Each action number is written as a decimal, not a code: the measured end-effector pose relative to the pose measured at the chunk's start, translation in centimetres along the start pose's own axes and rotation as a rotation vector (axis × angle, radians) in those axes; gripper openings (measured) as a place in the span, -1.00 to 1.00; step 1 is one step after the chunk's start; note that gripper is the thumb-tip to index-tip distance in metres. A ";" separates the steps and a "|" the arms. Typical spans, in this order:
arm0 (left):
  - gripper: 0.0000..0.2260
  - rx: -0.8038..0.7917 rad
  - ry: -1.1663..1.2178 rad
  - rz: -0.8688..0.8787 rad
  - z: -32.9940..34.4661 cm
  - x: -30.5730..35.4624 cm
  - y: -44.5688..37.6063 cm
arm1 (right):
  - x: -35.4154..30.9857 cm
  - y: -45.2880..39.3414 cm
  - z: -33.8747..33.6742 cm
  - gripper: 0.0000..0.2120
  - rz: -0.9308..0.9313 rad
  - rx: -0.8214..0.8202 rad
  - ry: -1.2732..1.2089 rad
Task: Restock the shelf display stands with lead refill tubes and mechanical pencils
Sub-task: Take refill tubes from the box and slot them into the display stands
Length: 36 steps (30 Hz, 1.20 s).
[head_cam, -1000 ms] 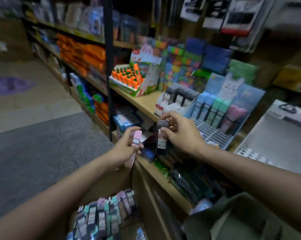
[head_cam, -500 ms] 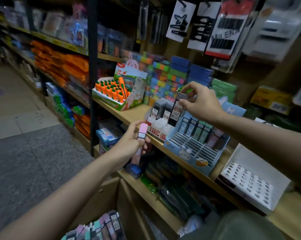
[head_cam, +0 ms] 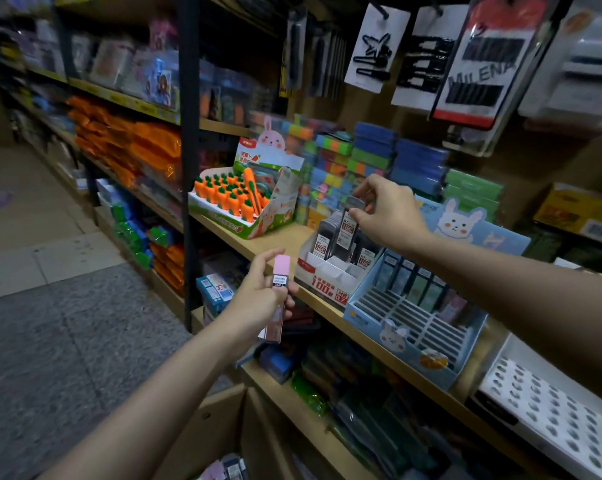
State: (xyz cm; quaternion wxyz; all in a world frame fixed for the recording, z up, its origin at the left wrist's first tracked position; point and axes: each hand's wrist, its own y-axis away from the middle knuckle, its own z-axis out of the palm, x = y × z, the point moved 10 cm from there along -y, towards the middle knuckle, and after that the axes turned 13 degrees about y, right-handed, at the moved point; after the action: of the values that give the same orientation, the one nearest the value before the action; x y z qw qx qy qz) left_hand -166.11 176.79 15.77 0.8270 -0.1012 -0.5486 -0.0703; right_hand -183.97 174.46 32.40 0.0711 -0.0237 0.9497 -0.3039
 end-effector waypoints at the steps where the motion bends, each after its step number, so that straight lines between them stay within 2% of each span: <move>1: -0.41 0.001 0.003 0.000 0.0 0.0 0.0 | 0.3 0.2 0.3 -0.85 0.002 -0.008 0.007; 10: -0.41 -0.007 -0.011 -0.025 0.5 -1.3 -0.3 | 1.6 0.1 0.5 -0.84 0.029 0.006 0.015; 19: -0.42 -0.004 -0.051 -0.044 0.0 -2.1 -0.1 | 1.7 1.2 2.7 -0.85 0.027 -0.097 0.073; 22: -0.42 -0.011 -0.040 -0.046 -0.1 -2.4 -0.3 | 1.2 1.2 3.3 -0.86 -0.010 -0.144 0.158; 26: -0.42 -0.019 -0.034 -0.049 -0.1 -2.9 -0.6 | 0.4 1.1 2.9 -0.85 -0.063 -0.099 0.337; 30: -0.40 -0.046 -0.018 -0.052 0.0 -3.4 -0.7 | -0.1 1.3 3.2 -0.85 -0.101 -0.073 0.394; 33: -0.40 -0.048 -0.002 -0.053 -0.1 -3.6 -0.8 | -0.1 1.7 3.6 -0.81 -0.114 -0.086 0.419; 36: -0.50 -0.027 0.015 -0.030 -0.1 -3.5 -0.7 | 0.5 2.2 3.5 -0.70 -0.093 -0.115 0.378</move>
State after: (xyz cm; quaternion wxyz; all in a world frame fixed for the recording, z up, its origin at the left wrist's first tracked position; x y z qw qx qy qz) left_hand -167.53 176.09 12.53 0.8283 -0.1036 -0.5430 -0.0910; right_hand -183.95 174.19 28.26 -0.1241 -0.0143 0.9598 -0.2513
